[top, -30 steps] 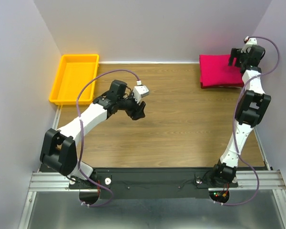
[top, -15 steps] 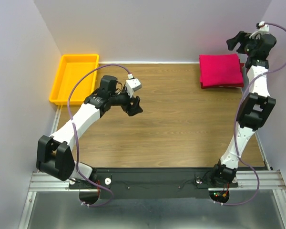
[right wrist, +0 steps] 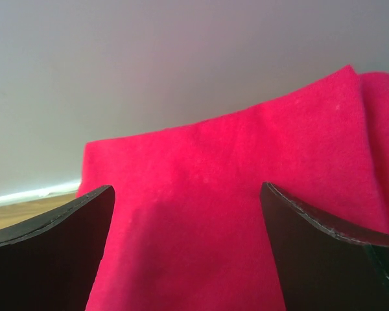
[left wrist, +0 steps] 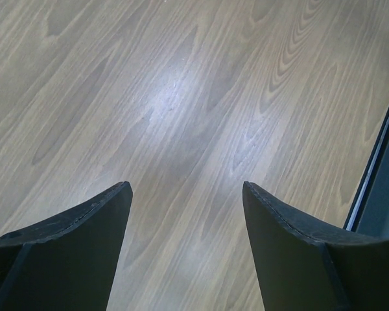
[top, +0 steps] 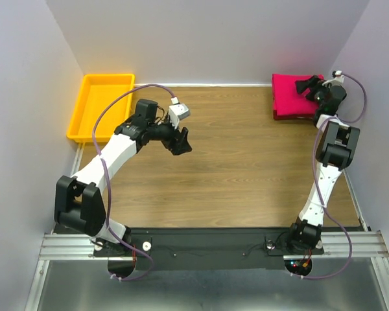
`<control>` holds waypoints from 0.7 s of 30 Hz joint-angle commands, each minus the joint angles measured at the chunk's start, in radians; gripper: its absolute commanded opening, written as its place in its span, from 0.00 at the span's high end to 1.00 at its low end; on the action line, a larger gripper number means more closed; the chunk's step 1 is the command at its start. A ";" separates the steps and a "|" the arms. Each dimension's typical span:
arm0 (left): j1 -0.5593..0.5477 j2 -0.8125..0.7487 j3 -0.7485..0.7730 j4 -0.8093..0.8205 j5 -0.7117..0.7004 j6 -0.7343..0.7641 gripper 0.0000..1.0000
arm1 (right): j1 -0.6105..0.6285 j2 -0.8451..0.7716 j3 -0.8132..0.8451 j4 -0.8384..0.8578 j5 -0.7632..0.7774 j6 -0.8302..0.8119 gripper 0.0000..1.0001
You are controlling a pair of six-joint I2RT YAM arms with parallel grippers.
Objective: Fold and stack the t-shirts
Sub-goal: Neatly place the folded tshirt to the corner
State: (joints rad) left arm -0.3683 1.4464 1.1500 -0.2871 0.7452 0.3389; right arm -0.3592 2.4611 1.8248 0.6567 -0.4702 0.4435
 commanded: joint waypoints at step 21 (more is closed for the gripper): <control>0.150 -0.020 0.021 0.037 0.106 -0.098 0.07 | -0.032 -0.292 -0.086 0.161 -0.067 -0.005 0.00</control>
State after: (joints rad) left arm -0.2554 1.5089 1.1965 -0.3145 0.7948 0.2932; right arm -0.3771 2.3978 1.7962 0.7658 -0.4892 0.4942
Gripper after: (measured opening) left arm 0.903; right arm 0.999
